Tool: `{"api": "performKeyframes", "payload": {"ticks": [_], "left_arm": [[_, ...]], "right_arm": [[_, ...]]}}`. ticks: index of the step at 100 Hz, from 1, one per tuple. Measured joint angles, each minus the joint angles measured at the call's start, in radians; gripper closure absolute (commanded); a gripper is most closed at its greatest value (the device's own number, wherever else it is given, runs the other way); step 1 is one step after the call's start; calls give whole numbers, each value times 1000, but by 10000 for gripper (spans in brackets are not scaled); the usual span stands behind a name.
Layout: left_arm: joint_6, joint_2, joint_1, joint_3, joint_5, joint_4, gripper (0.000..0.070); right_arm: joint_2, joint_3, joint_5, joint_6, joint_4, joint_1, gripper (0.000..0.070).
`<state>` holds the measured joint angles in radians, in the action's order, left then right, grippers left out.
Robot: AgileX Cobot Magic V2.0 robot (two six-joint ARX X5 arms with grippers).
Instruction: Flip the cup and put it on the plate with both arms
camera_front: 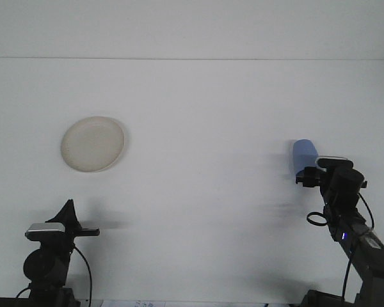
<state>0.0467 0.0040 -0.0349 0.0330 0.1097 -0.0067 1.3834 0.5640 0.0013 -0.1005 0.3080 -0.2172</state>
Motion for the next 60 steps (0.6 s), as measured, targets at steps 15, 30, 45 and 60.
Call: {"api": "performKeyframes", "payload": {"ticks": [15, 30, 45, 60], "left_arm": [[0, 0, 0, 0, 0, 0, 687], [0, 0, 0, 0, 0, 0, 687], [0, 0, 0, 0, 0, 0, 687], [0, 0, 0, 0, 0, 0, 687]], "right_arm": [[93, 0, -39, 0, 124, 0, 496], [127, 0, -80, 0, 150, 0, 700], [115, 2, -84, 4, 180, 1, 700], [27, 2, -79, 49, 82, 13, 700]]}}
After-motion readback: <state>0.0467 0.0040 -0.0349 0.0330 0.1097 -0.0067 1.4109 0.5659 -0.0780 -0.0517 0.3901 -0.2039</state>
